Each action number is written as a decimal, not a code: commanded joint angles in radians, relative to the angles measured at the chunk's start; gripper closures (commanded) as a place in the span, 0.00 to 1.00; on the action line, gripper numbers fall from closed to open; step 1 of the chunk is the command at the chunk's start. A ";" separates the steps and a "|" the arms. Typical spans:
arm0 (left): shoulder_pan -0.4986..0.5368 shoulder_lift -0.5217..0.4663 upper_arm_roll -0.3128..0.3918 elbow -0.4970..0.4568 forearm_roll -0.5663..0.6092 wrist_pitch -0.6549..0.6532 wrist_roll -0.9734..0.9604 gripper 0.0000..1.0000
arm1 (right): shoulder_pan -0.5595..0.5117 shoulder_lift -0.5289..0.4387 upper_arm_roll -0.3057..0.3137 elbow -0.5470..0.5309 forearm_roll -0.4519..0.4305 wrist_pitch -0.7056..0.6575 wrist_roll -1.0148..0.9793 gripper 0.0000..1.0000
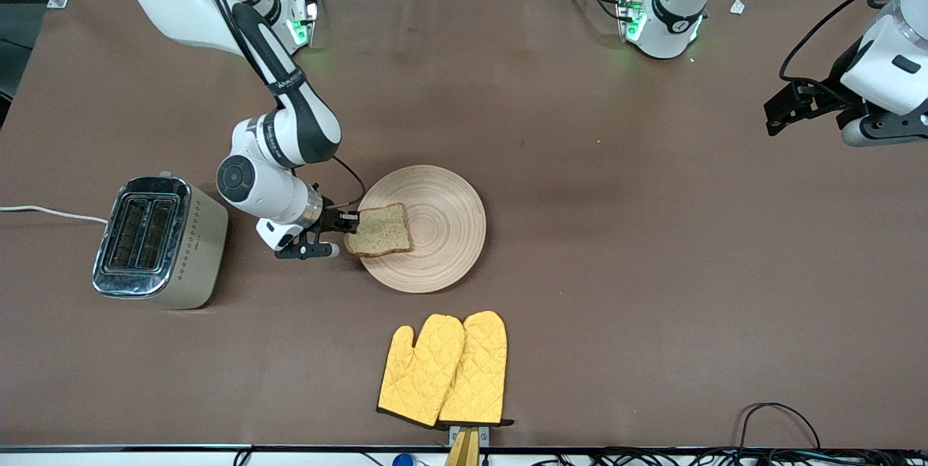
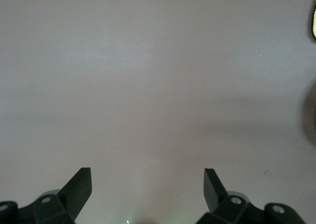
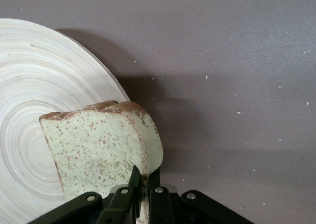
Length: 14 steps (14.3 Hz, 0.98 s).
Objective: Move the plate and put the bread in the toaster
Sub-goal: 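Grasp the bread slice with the right gripper while the left gripper withdraws, then lift the bread with the right gripper and carry it above the toaster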
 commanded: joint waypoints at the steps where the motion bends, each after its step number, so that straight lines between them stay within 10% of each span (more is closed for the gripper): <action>1: -0.001 -0.016 0.000 -0.008 -0.014 0.006 0.015 0.00 | 0.006 -0.011 0.002 0.044 0.014 -0.080 0.064 1.00; 8: -0.001 -0.022 0.000 -0.008 -0.014 0.001 0.015 0.00 | 0.003 -0.077 -0.037 0.208 -0.030 -0.417 0.104 1.00; 14: -0.004 -0.025 -0.001 -0.008 -0.015 -0.003 0.015 0.00 | -0.008 -0.158 -0.041 0.314 -0.405 -0.626 0.182 1.00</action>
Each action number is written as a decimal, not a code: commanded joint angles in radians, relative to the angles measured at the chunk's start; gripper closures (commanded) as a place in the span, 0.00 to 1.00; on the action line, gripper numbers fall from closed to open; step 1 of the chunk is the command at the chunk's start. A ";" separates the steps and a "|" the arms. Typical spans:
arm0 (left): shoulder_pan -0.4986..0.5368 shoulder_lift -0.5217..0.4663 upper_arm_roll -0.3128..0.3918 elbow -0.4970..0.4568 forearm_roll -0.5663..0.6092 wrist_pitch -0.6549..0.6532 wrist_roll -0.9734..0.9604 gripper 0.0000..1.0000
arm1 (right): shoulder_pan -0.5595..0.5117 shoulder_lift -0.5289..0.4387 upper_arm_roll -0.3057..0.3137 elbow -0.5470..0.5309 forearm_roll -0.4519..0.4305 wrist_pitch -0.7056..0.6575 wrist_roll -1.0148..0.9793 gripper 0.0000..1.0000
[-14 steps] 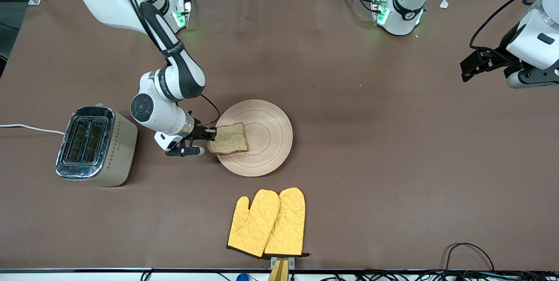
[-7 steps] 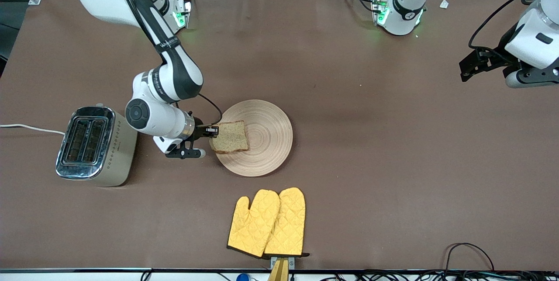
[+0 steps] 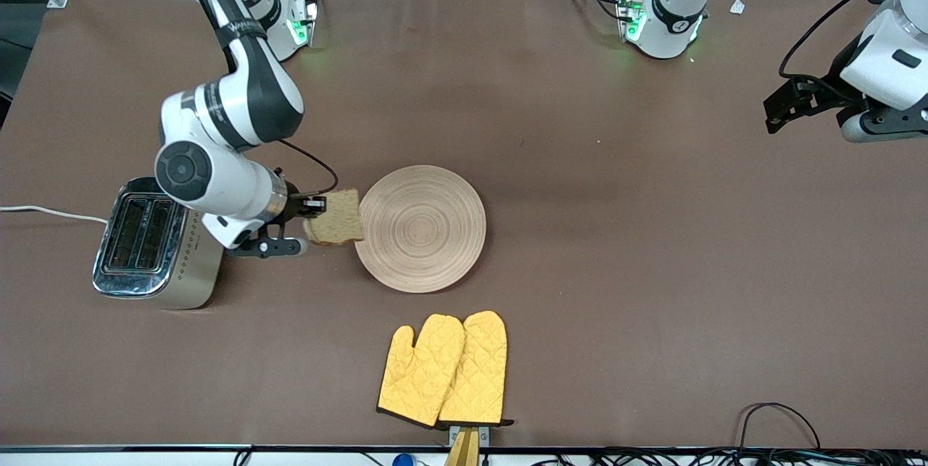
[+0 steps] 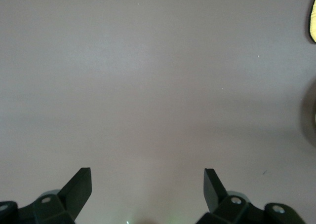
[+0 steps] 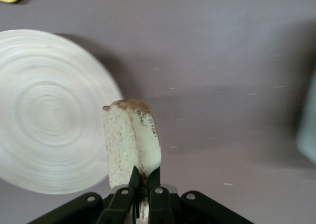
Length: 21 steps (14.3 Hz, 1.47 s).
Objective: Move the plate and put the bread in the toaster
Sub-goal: 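Lift the bread with the right gripper and carry it above the toaster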
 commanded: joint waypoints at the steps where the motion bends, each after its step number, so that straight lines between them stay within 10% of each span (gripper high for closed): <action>1: -0.007 -0.017 0.002 -0.008 -0.015 -0.003 0.013 0.00 | -0.006 -0.042 0.003 0.013 -0.167 -0.051 0.043 1.00; 9: -0.007 -0.011 -0.009 -0.008 -0.017 0.001 0.012 0.00 | -0.015 -0.112 -0.061 -0.005 -0.660 -0.160 0.166 1.00; 13: -0.007 -0.010 -0.009 -0.008 -0.018 0.001 0.013 0.00 | -0.069 -0.268 -0.064 -0.214 -0.815 -0.068 0.212 1.00; 21: -0.004 -0.006 -0.007 -0.008 -0.046 0.007 0.012 0.00 | -0.135 -0.320 -0.063 -0.316 -0.850 0.000 0.351 1.00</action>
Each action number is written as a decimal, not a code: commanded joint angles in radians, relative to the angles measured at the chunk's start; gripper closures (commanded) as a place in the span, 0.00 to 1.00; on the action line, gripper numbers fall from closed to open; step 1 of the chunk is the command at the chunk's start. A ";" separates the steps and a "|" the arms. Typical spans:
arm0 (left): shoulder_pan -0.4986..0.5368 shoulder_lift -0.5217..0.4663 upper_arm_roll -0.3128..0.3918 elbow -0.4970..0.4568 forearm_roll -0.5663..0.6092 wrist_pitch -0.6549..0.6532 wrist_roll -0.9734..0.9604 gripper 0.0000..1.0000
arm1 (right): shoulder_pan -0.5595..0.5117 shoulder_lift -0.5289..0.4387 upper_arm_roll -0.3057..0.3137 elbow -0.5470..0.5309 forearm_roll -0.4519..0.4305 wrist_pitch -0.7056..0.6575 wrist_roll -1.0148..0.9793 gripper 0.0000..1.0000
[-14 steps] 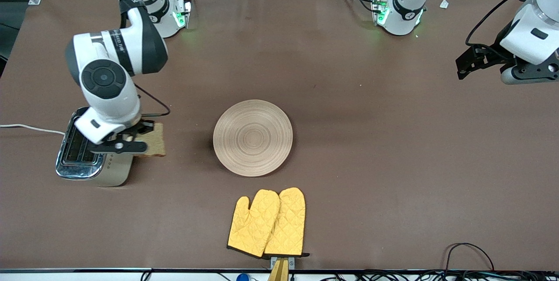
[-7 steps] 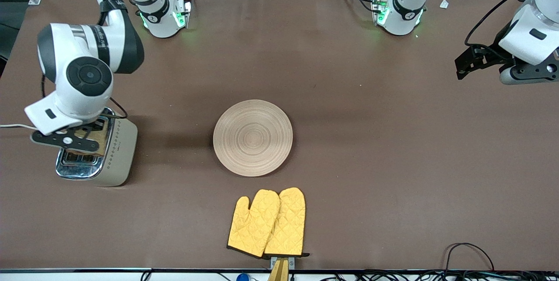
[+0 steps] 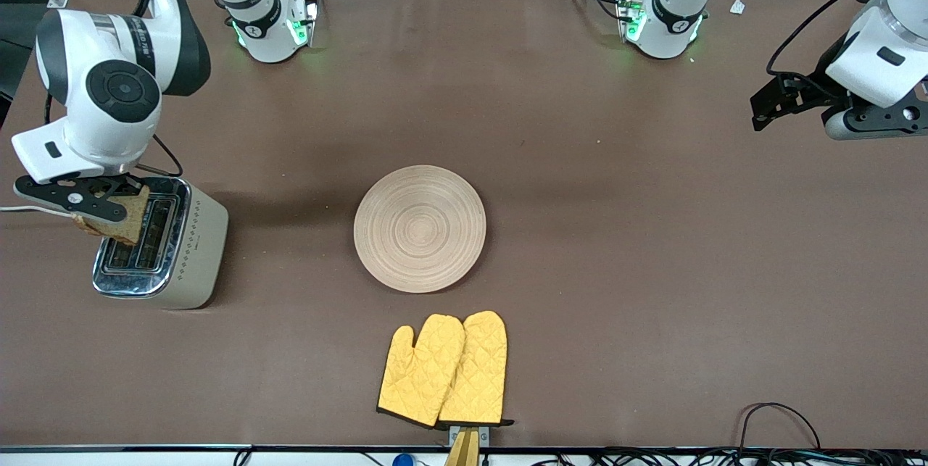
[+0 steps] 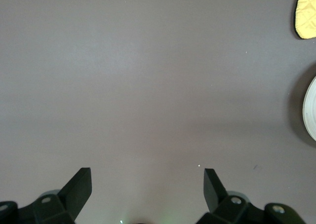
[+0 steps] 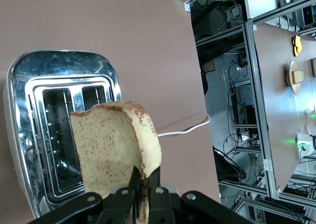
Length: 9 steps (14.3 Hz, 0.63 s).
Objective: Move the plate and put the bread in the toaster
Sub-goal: 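Lift the bread with the right gripper and carry it above the toaster, then lower the bread into the toaster slot with the right gripper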
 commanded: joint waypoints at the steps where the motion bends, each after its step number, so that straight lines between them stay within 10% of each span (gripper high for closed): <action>1: 0.007 -0.006 0.000 -0.006 -0.015 0.007 0.012 0.00 | -0.015 -0.020 0.015 -0.034 -0.028 0.019 0.053 1.00; 9: 0.010 -0.006 0.000 -0.006 -0.015 0.009 0.012 0.00 | -0.004 0.072 0.017 -0.027 -0.028 0.074 0.116 1.00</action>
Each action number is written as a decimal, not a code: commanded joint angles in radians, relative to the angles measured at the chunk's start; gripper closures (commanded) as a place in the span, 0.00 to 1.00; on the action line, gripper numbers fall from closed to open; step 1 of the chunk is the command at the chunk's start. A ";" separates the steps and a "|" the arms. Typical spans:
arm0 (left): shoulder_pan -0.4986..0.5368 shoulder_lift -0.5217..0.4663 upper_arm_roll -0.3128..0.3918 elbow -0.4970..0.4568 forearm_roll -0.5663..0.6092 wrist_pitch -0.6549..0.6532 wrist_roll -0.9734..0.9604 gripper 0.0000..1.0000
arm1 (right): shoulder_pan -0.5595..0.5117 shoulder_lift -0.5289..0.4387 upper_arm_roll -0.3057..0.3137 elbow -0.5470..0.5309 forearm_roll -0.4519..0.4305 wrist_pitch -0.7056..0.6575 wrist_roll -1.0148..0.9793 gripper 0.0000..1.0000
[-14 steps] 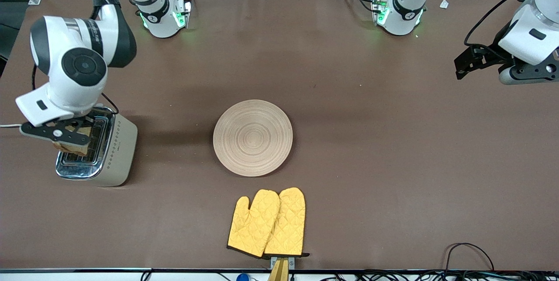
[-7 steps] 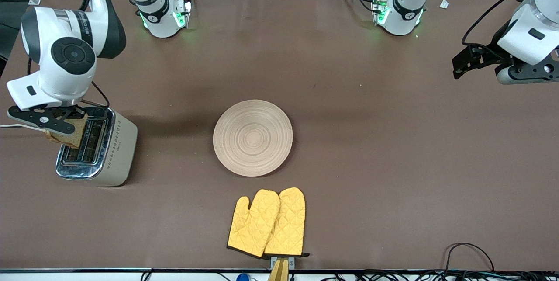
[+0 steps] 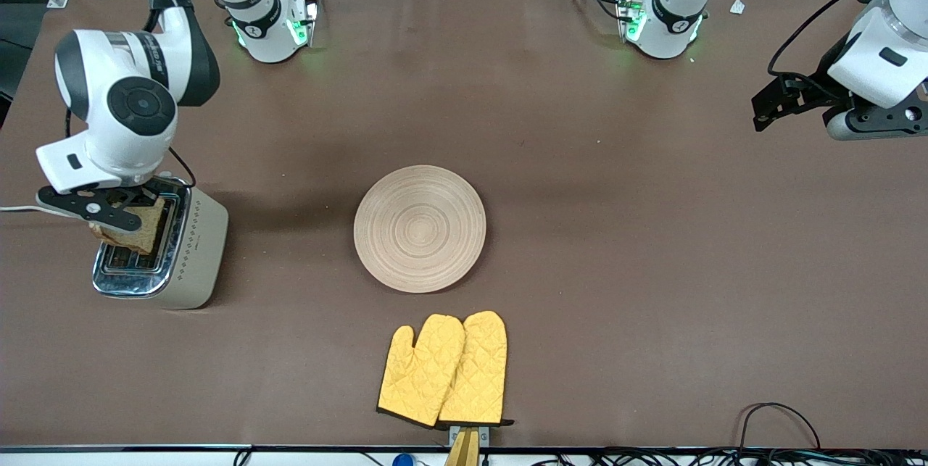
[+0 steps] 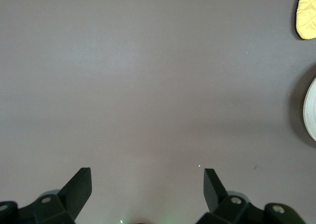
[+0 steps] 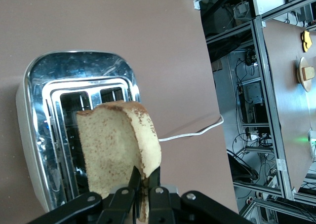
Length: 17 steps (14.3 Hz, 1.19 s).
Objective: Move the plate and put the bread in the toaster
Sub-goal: 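Lower the bread into the toaster slot with the right gripper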
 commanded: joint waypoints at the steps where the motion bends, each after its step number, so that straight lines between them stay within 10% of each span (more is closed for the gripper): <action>1: 0.007 -0.006 0.000 -0.006 -0.015 0.009 0.012 0.00 | 0.003 0.027 0.010 -0.004 -0.029 0.014 0.053 1.00; 9: 0.009 -0.006 0.000 -0.006 -0.015 0.010 0.010 0.00 | 0.011 0.096 0.010 0.015 -0.030 0.075 0.065 0.96; 13: 0.009 -0.006 0.000 -0.006 -0.015 0.010 0.010 0.00 | -0.017 0.119 0.011 0.027 -0.013 0.103 0.059 0.08; 17: 0.009 -0.001 0.000 -0.004 -0.015 0.010 0.010 0.00 | -0.019 0.114 0.013 0.109 0.186 0.094 0.006 0.00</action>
